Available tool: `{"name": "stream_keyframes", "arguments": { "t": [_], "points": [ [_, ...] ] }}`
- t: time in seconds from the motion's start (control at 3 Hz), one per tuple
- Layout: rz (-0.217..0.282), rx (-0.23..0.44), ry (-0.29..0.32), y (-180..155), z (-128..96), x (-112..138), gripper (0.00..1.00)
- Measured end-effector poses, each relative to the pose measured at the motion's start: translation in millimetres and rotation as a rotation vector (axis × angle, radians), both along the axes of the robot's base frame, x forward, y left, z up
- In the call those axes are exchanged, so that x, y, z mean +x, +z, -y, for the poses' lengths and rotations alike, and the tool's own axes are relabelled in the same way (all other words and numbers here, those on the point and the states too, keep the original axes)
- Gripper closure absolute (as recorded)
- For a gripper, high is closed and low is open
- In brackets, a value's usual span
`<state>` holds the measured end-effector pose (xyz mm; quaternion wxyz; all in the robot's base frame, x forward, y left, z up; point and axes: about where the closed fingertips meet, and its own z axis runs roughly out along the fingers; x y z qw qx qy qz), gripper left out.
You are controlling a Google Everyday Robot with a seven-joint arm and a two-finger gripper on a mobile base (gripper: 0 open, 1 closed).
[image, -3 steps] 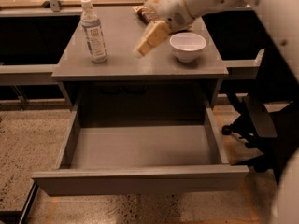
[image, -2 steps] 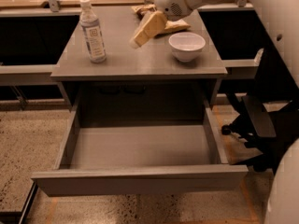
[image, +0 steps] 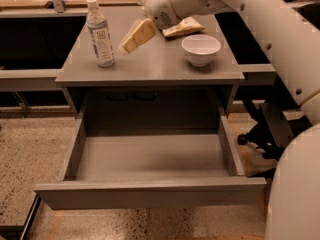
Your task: Place blue plastic bottle into top drawer
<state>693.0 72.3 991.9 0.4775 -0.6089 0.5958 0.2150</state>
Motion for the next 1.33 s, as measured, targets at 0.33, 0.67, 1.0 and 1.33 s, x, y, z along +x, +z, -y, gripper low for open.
{"name": "stream_keyframes", "arguments": {
  "t": [0.33,0.67,1.0,1.33],
  "points": [
    [0.030,0.076,0.033,-5,-33,30,0.00],
    [0.025,0.173,0.067,-13,-63,57,0.00],
    [-0.009,0.219,0.101,-29,-90,76,0.00],
    [-0.045,0.236,0.128,-44,-113,89,0.00]
  ]
}}
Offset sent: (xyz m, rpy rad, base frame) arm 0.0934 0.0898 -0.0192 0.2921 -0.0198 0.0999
